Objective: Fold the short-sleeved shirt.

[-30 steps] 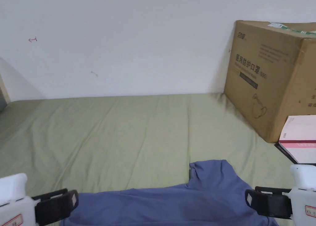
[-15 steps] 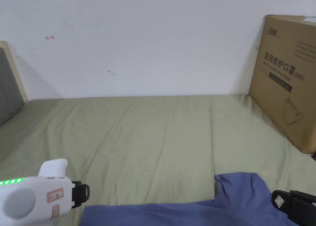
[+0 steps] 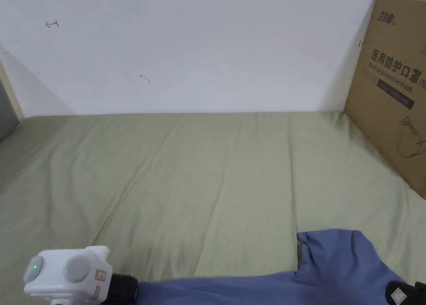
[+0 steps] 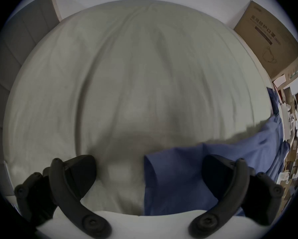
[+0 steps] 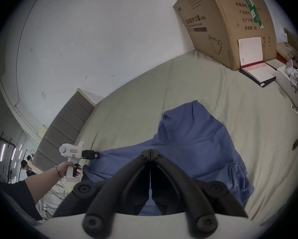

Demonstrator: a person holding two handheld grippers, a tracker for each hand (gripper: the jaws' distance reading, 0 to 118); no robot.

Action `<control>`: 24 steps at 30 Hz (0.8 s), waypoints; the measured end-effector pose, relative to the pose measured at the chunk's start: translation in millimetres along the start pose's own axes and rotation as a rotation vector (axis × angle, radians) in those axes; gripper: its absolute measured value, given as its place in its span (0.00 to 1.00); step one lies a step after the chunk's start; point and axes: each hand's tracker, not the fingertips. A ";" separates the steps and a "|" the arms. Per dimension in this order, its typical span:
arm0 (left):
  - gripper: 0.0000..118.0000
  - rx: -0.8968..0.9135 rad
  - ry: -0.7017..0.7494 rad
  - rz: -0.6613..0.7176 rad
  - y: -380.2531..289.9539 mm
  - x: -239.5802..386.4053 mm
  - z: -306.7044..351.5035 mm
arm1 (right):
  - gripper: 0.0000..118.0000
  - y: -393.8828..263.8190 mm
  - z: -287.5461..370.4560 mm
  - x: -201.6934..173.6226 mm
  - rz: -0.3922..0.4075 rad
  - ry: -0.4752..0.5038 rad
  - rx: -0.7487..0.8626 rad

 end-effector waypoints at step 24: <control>0.01 0.242 -0.122 -0.051 -46.8 43.2 146.8 | 0.96 146.0 -195.2 76.7 0.120 -0.444 -0.374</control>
